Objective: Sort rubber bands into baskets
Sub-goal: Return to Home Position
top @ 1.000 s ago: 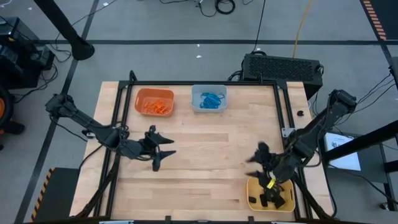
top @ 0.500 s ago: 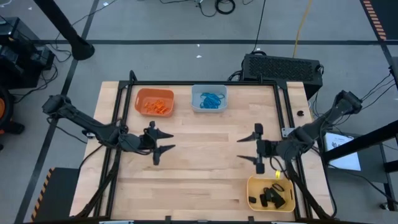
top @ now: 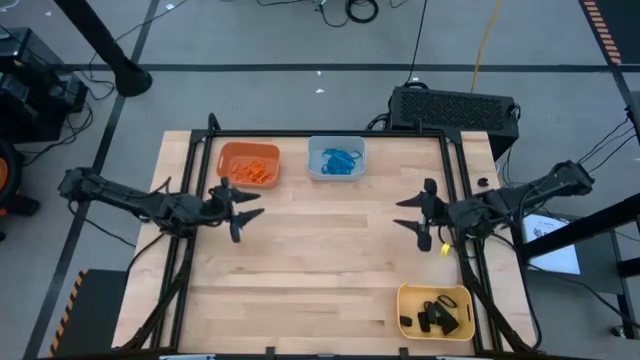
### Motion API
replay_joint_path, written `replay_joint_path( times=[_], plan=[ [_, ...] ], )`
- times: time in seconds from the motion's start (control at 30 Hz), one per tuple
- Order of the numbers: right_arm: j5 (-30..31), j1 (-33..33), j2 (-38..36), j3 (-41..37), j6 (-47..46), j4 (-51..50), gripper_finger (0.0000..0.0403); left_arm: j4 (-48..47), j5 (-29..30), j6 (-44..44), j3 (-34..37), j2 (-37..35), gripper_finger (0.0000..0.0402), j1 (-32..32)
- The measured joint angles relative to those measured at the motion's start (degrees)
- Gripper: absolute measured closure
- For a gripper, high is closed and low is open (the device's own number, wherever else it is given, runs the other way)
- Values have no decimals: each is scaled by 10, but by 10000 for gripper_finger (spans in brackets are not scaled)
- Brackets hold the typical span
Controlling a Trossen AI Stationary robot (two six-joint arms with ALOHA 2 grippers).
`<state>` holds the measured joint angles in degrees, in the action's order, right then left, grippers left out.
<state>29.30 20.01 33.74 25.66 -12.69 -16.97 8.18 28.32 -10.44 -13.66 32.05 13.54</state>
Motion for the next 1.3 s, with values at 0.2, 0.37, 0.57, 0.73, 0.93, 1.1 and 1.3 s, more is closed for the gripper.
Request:
replay_joint_path(
  times=[0.2, 0.37, 0.57, 0.73, 0.93, 1.1, 1.3],
  plan=[
    [-29, -6, -130, -93, -47, 26, 253, -60, -19, -9, 27, -85, 183, -32],
    [-26, -6, -199, -148, -51, 36, 364, -51, -26, -27, 83, -138, 183, -49],
    [-57, -6, -240, -169, -40, 45, 393, -5, -38, -42, 128, -170, 183, -61],
    [-65, -6, -276, -210, -14, 72, 400, -9, -28, -67, 133, -174, 183, -79],
    [-132, -9, -299, -213, 26, 88, 402, 20, -48, -69, 133, -175, 183, -92],
    [-182, -9, -300, -213, 103, 86, 402, 20, -4, -72, 133, -175, 183, -92],
    [-189, -9, -298, -213, 119, 84, 402, 19, 35, -85, 133, -175, 183, -92]
  ],
)
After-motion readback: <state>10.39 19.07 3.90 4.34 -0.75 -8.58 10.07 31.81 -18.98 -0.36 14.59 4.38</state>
